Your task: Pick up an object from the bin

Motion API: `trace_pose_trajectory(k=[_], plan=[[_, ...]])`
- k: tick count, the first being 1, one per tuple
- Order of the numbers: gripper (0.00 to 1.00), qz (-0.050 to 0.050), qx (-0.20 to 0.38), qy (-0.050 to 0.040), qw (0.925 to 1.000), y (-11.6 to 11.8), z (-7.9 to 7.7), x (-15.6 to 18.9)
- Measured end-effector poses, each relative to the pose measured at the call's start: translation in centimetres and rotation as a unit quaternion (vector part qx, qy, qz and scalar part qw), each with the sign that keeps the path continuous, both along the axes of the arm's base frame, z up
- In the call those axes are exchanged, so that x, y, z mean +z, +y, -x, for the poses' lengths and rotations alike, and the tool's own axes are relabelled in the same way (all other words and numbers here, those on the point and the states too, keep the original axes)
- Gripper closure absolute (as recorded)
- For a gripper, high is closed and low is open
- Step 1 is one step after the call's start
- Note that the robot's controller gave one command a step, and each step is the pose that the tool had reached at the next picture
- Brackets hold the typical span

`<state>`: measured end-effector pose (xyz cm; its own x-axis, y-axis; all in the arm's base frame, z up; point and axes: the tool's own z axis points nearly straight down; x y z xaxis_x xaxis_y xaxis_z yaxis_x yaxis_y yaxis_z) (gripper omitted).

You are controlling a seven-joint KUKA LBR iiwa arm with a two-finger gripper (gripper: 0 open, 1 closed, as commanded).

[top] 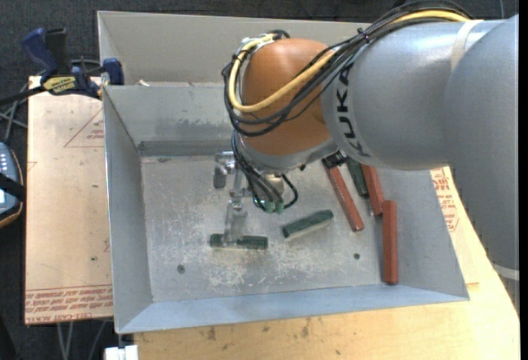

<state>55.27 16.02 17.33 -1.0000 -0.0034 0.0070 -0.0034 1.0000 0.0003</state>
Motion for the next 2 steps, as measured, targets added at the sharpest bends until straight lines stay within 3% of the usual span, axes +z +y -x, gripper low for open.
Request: trace_pose_trajectory(k=[1, 2], plan=[[0.00, -0.001, -0.001, -0.0037, 1.0000, -0.1, -0.2, 0.4], [0.00, -0.001, 0.029, -0.0065, 0.9996, -0.6, 1.0, -4.4]])
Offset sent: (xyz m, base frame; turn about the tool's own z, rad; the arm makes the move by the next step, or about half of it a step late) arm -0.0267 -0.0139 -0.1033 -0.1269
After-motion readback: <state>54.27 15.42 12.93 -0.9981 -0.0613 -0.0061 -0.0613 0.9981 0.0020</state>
